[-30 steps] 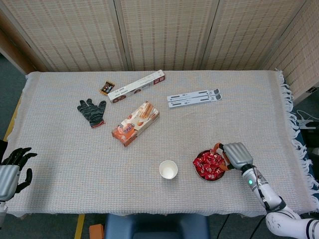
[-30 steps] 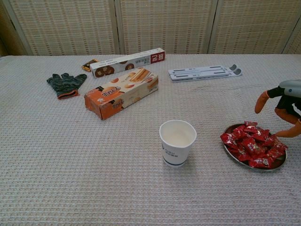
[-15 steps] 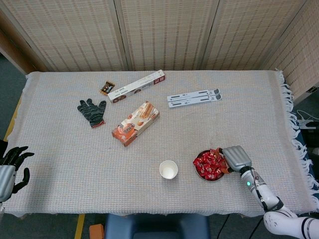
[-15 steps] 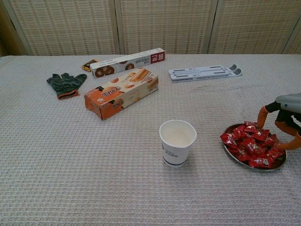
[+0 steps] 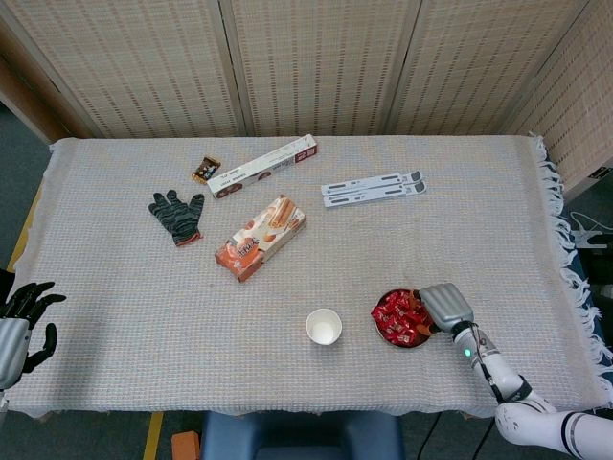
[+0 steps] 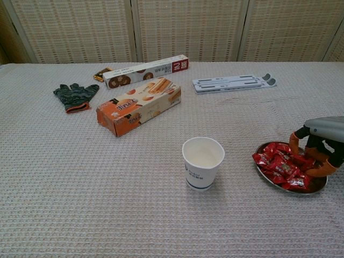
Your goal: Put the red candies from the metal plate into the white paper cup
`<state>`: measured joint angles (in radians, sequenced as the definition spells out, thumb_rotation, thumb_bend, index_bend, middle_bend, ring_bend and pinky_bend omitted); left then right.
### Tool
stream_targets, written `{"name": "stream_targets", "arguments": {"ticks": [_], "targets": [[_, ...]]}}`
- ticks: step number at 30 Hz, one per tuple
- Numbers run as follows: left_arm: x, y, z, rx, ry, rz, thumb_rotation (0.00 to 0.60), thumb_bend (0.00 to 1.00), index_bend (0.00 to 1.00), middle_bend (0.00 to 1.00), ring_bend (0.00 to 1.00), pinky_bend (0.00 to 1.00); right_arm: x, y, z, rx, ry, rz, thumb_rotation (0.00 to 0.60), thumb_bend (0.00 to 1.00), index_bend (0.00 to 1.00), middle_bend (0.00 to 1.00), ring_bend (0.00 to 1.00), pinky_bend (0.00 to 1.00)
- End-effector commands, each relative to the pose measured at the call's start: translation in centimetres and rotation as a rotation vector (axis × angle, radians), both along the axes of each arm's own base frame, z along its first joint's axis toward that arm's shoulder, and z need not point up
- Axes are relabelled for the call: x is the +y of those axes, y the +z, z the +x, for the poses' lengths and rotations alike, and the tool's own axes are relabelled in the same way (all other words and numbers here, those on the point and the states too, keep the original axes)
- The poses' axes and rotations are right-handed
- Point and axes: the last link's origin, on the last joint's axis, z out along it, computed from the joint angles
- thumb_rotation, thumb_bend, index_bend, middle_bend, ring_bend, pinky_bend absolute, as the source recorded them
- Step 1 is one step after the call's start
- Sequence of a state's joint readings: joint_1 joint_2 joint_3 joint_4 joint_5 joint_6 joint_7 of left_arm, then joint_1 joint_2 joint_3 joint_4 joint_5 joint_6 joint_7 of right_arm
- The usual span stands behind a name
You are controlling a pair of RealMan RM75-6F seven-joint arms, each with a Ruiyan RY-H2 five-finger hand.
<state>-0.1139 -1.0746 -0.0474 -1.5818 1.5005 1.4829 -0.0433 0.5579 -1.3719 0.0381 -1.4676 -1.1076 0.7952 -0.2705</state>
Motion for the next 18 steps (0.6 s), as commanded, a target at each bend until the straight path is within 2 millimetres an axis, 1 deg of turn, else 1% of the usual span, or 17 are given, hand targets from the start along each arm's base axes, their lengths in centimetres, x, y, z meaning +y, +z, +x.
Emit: {"name": "stream_targets", "arguments": {"ticks": [1, 4, 9, 15, 18], "targets": [[0.0, 0.0, 0.0, 0.0, 0.002, 0.001, 0.6, 0.62, 0.27, 0.12, 0.08, 0.3, 0.0, 0.1, -0.1, -0.003, -0.001, -0.012, 0.6, 0.21, 0.58, 0.82, 0.7, 0.88], [0.1, 0.0, -0.1, -0.001, 0.003, 0.001, 0.6, 0.62, 0.26, 0.12, 0.08, 0.3, 0.0, 0.3, -0.1, -0.005, 0.0, -0.025, 0.6, 0.25, 0.62, 0.83, 0.71, 0.89], [0.1, 0.0, -0.1, 0.0, 0.003, -0.002, 0.6, 0.62, 0.27, 0.12, 0.08, 0.3, 0.2, 0.7, 0.0, -0.01, 0.01, -0.054, 0.6, 0.26, 0.69, 0.83, 0.71, 0.9], [0.1, 0.0, -0.1, -0.004, 0.002, -0.001, 0.6, 0.62, 0.27, 0.12, 0.08, 0.3, 0.4, 1.3, 0.3, -0.017, 0.033, -0.09, 0.6, 0.26, 0.69, 0.83, 0.71, 0.9], [0.1, 0.0, -0.1, -0.006, 0.003, 0.0, 0.6, 0.62, 0.27, 0.12, 0.08, 0.3, 0.4, 1.8, 0.9, -0.042, 0.047, -0.11, 0.6, 0.26, 0.69, 0.83, 0.71, 0.9]]}}
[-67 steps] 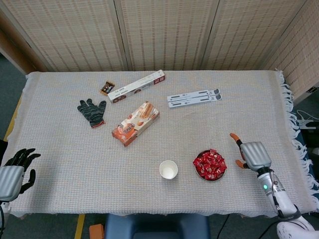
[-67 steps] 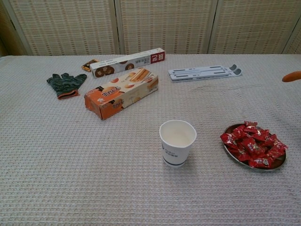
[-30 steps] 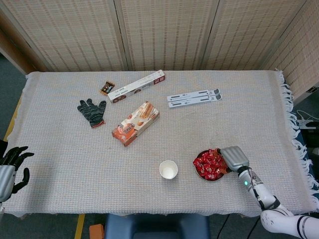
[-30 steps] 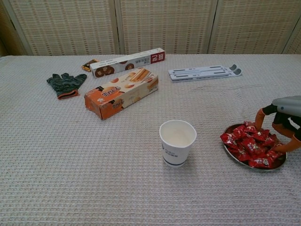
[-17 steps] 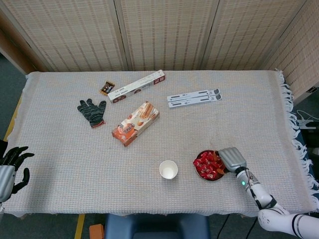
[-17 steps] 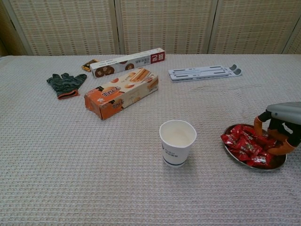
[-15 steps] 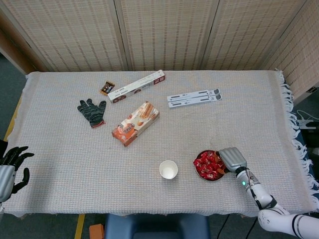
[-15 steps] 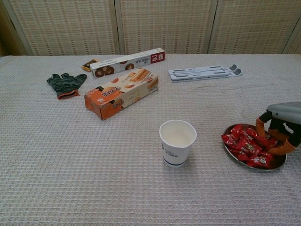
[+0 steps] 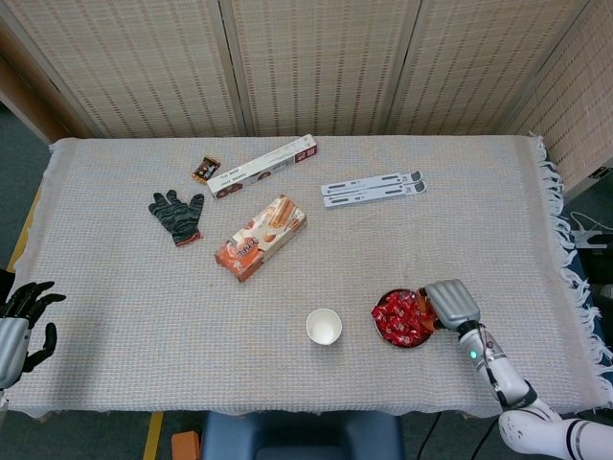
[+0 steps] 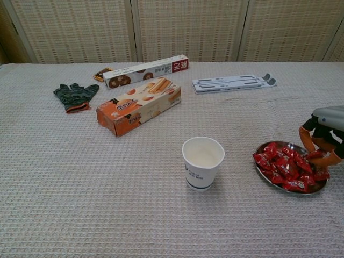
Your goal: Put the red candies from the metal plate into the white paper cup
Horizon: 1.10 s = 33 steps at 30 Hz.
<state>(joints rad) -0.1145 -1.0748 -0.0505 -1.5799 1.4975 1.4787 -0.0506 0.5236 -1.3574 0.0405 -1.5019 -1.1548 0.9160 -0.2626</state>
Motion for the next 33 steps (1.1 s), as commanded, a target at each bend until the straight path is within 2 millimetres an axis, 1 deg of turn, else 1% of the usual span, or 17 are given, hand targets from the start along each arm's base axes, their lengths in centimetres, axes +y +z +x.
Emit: {"name": "stream_targets", "arguments": {"ticks": [1, 4, 7, 10, 16, 17, 20, 27, 30, 33], "targets": [[0.0, 0.0, 0.0, 0.0, 0.0, 0.0, 0.6, 0.62, 0.27, 0.12, 0.08, 0.3, 0.0, 0.6, 0.8, -0.026, 0.018, -0.019, 0.6, 0.26, 0.69, 0.83, 0.71, 0.9], [0.0, 0.0, 0.0, -0.001, -0.002, -0.003, 0.6, 0.62, 0.27, 0.12, 0.08, 0.3, 0.0, 1.5, 2.4, -0.06, 0.058, -0.04, 0.6, 0.26, 0.69, 0.83, 0.71, 0.9], [-0.1, 0.0, 0.1, -0.003, -0.005, -0.003, 0.6, 0.62, 0.27, 0.12, 0.08, 0.3, 0.1, 2.4, 4.6, -0.099, 0.094, -0.039, 0.6, 0.26, 0.69, 0.83, 0.71, 0.9], [-0.2, 0.0, 0.2, -0.004, -0.009, -0.005, 0.6, 0.62, 0.26, 0.13, 0.08, 0.3, -0.1, 3.3, 7.3, -0.148, 0.117, -0.011, 0.6, 0.26, 0.69, 0.83, 0.71, 0.9], [-0.3, 0.0, 0.2, -0.003, -0.015, -0.004, 0.6, 0.62, 0.27, 0.12, 0.08, 0.3, -0.8, 3.7, 11.6, -0.19, 0.169, 0.035, 0.6, 0.27, 0.69, 0.83, 0.71, 0.9], [-0.3, 0.0, 0.2, -0.003, -0.015, -0.007, 0.6, 0.62, 0.27, 0.12, 0.08, 0.3, -0.9, 3.5, 12.4, -0.201, 0.177, 0.045, 0.6, 0.27, 0.69, 0.83, 0.71, 0.9], [-0.3, -0.1, 0.2, -0.001, -0.012, -0.013, 0.6, 0.62, 0.27, 0.13, 0.08, 0.3, -1.1, 2.9, 14.1, -0.217, 0.189, 0.08, 0.6, 0.27, 0.7, 0.83, 0.71, 0.9], [-0.2, 0.0, 0.2, 0.006, -0.01, -0.001, 0.6, 0.62, 0.27, 0.13, 0.08, 0.3, -1.8, 0.3, 17.0, -0.254, 0.204, 0.177, 0.6, 0.27, 0.7, 0.83, 0.71, 0.9], [-0.2, 0.0, 0.1, 0.01, -0.007, 0.003, 0.6, 0.62, 0.27, 0.13, 0.08, 0.3, -2.2, -0.4, 17.9, -0.278, 0.2, 0.214, 0.6, 0.27, 0.7, 0.83, 0.71, 0.9], [-0.2, 0.0, 0.1, 0.007, -0.007, 0.004, 0.6, 0.62, 0.27, 0.13, 0.08, 0.3, -2.5, -1.2, 18.4, -0.299, 0.188, 0.241, 0.6, 0.27, 0.7, 0.83, 0.71, 0.9]]}}
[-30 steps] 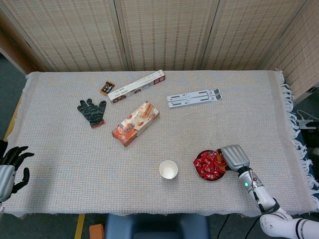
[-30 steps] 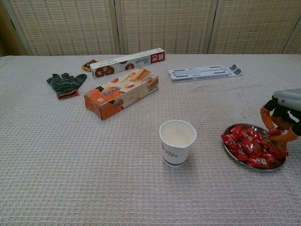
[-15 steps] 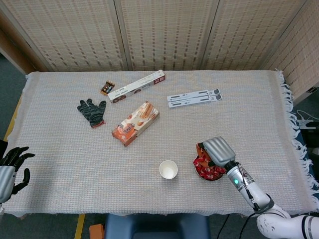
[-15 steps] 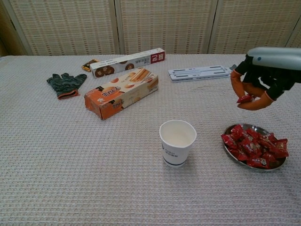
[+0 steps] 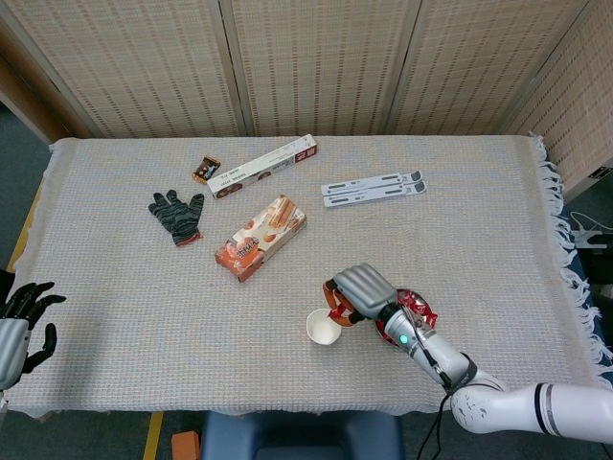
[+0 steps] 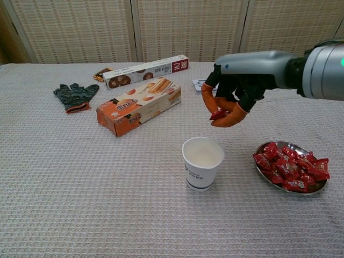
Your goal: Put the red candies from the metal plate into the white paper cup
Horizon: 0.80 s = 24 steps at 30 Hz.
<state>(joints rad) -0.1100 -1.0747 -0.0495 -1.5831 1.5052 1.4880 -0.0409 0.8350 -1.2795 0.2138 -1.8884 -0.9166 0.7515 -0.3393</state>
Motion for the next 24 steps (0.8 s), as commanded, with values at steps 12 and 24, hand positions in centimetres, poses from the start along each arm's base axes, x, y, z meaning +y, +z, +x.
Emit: {"name": "stream_targets", "arguments": {"ticks": [12, 24], "targets": [[0.0, 0.2, 0.0, 0.002, 0.003, 0.012, 0.6, 0.62, 0.28, 0.13, 0.08, 0.3, 0.0, -2.3, 0.6, -0.029, -0.013, 0.122, 0.6, 0.27, 0.7, 0.83, 0.71, 0.9], [0.0, 0.3, -0.1, -0.006, 0.002, 0.013, 0.6, 0.62, 0.29, 0.13, 0.08, 0.3, 0.2, -1.9, 0.1, -0.028, -0.002, 0.112, 0.6, 0.27, 0.7, 0.83, 0.71, 0.9]]}}
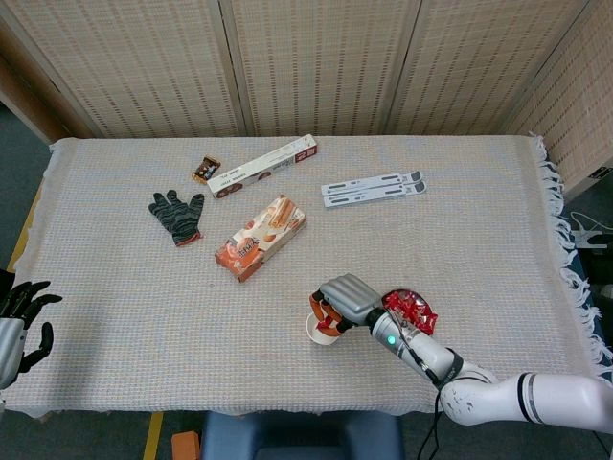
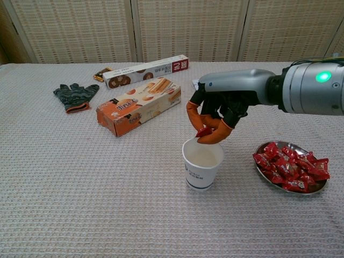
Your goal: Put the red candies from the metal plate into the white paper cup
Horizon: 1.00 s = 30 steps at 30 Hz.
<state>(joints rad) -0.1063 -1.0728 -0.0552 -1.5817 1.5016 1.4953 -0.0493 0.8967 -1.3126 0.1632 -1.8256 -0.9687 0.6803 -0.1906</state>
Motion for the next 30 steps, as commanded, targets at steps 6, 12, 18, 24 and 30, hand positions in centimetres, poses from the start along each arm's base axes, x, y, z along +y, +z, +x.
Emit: {"name": "stream_targets", "arguments": {"ticks": [6, 12, 18, 24, 30], "targets": [[0.1, 0.0, 0.0, -0.001, 0.002, -0.001, 0.6, 0.62, 0.29, 0.13, 0.08, 0.3, 0.2, 0.7, -0.4, -0.009, -0.015, 0.001, 0.6, 0.27, 0.68, 0.83, 0.71, 0.9], [0.1, 0.0, 0.0, -0.001, 0.0, 0.003, 0.6, 0.62, 0.29, 0.13, 0.08, 0.3, 0.1, 0.8, -0.8, -0.012, -0.032, 0.008, 0.6, 0.23, 0.64, 0.83, 0.71, 0.9], [0.1, 0.1, -0.1, -0.003, 0.002, 0.007, 0.6, 0.62, 0.29, 0.13, 0.08, 0.3, 0.4, 1.1, -0.8, -0.02, -0.034, 0.036, 0.6, 0.22, 0.63, 0.83, 0.71, 0.9], [0.1, 0.1, 0.0, -0.006, 0.0, 0.01, 0.6, 0.62, 0.29, 0.13, 0.08, 0.3, 0.7, 1.6, -1.0, -0.013, -0.023, 0.037, 0.6, 0.22, 0.63, 0.83, 0.71, 0.9], [0.1, 0.1, -0.1, -0.003, 0.001, 0.01, 0.6, 0.62, 0.29, 0.13, 0.08, 0.3, 0.8, 1.6, -1.3, -0.001, -0.03, 0.042, 0.6, 0.19, 0.62, 0.83, 0.71, 0.9]]}}
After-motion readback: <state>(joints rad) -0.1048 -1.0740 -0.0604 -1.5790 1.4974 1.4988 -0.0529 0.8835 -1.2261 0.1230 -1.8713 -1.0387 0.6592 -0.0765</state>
